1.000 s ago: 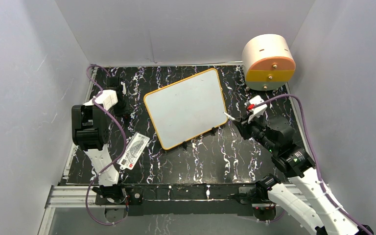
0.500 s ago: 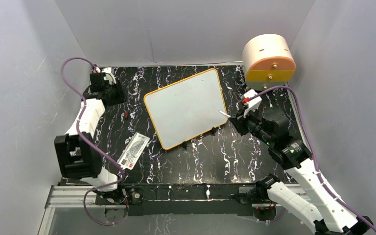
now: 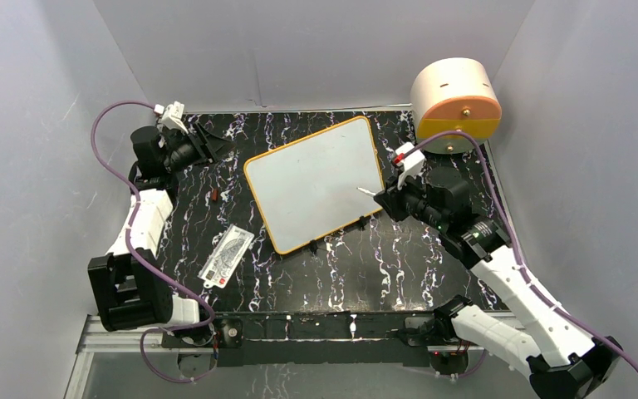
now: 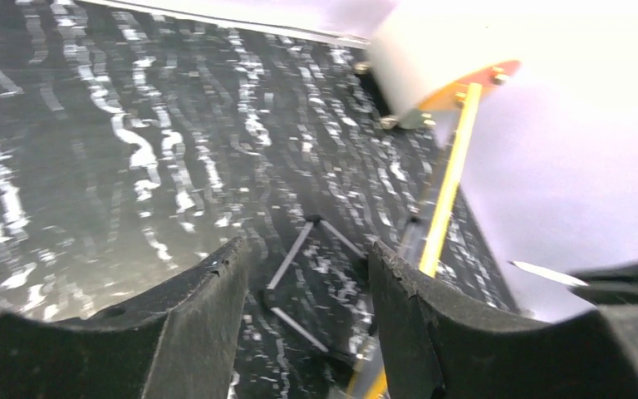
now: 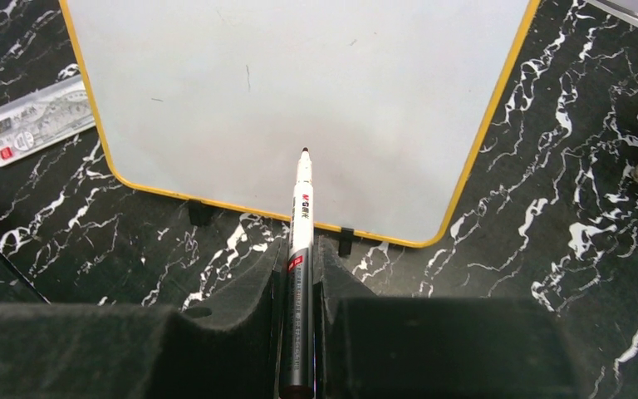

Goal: Write a sentence on the whiteboard
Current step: Place the pen cap at the center of the board, then write a sentence on the whiteboard.

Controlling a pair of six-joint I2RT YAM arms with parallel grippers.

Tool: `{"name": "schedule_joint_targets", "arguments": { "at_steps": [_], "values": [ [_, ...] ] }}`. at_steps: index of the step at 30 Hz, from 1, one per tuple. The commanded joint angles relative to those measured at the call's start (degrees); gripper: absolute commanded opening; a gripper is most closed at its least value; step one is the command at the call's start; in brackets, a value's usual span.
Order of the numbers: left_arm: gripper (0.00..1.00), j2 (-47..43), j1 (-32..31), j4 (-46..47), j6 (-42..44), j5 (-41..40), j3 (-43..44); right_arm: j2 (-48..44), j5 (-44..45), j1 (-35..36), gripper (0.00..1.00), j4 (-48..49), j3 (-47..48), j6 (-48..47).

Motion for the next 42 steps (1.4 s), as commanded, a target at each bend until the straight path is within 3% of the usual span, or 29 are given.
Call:
{"name": "schedule_joint_targets", "arguments": {
  "at_steps": [1,7,11,17,34,42],
  "values": [
    [0.54,-0.34,0.01,17.08,-10.91,15.53,-1.35,1.39,-0.31,1.29,0.0,6.41,2.37,1.95],
    [0.58,0.43,-2.73,14.99,-8.32,17.63,-1.05,3.79,1.1,4.65,0.0,7.54,3.57,2.26],
    [0.58,1.1,-5.11,4.33,-0.12,15.79,1.17,5.48,2.63,6.8,0.0,8.3,4.39,1.95],
    [0.56,3.17,-6.49,3.02,2.29,17.34,1.86,6.9,4.36,9.62,0.0,10.19,5.02,1.26],
    [0.31,7.79,-8.03,8.79,0.99,27.91,1.36,10.35,12.47,17.79,0.0,13.79,4.91,-1.41],
    [0.08,8.84,-11.22,8.95,2.16,29.44,1.27,10.46,17.09,20.82,0.0,14.6,4.42,-2.54]
  ]
}}
